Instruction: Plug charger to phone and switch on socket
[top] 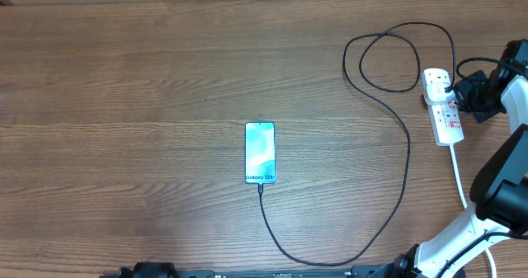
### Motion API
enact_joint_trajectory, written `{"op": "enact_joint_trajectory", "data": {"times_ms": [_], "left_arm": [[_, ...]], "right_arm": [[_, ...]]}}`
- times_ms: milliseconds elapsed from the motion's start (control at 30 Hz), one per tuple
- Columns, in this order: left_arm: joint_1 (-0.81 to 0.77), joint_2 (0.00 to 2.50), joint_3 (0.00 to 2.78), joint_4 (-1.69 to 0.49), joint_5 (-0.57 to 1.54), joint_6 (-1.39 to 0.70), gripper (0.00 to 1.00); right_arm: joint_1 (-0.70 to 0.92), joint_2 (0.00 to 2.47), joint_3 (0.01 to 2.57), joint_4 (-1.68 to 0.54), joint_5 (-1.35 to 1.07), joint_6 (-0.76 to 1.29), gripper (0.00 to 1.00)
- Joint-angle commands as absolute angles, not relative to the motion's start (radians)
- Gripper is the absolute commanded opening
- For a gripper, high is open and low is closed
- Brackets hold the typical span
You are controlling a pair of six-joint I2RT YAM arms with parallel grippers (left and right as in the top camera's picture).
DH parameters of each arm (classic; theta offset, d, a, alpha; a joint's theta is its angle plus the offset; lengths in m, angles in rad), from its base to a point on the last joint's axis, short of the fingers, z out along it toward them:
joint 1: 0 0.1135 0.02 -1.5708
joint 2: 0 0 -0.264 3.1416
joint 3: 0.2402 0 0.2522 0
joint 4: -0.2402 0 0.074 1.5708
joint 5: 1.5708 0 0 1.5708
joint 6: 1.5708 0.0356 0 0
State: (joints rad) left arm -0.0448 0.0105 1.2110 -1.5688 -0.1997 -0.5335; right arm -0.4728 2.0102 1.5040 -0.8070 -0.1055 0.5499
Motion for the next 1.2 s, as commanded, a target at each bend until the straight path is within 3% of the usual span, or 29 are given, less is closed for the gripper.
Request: {"op": "enact_joint_trajectory", "data": {"times_ms": [0,1167], "left_arm": [[-0.040,0.004,1.219,-1.567,-0.212,-0.551,1.00],[-0.039,0.004,1.219,-1.567,-0.212,-0.551,1.00]], "right_arm": [[-0.450,2.046,1.531,-0.796,-0.114,0.549,0.04],[-0.433,2.084,1.610,-0.834,-0.099,0.548,0.04]]}}
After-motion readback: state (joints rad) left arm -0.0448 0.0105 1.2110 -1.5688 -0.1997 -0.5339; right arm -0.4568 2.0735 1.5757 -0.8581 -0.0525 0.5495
